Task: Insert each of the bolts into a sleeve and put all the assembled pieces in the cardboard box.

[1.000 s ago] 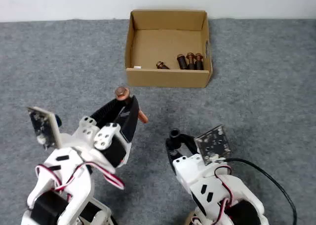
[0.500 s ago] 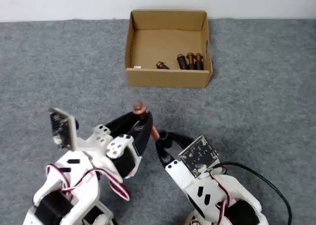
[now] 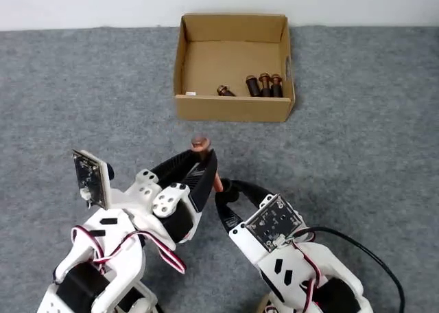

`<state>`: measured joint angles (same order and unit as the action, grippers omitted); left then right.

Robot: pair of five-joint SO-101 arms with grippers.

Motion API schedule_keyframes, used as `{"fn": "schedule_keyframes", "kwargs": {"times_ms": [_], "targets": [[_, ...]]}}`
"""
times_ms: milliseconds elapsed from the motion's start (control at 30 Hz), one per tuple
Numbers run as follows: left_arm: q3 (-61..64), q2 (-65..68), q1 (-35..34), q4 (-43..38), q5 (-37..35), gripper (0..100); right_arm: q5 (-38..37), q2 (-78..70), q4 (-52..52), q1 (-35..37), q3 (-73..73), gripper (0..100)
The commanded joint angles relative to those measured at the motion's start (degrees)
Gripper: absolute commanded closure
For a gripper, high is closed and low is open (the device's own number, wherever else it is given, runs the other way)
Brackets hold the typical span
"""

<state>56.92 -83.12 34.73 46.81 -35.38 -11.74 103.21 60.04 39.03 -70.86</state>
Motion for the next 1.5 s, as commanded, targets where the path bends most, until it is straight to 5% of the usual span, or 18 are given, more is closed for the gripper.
{"fn": "schedule_keyframes", "kwargs": {"times_ms": [0, 900, 1467], "targets": [[-0.5, -0.4, -0.3, -2.7, -0.3, 100, -0.5, 0.5, -1.0, 0.6, 1.0, 99.1], [9.8, 0.0, -4.3, -15.8, -0.4, 100, -0.5, 0.5, -1.0, 0.7, 1.1, 99.1], [11.1, -0.4, -1.7, -10.6, -4.3, 100, -0.5, 0.5, -1.0, 0.7, 1.0, 99.1]]}}
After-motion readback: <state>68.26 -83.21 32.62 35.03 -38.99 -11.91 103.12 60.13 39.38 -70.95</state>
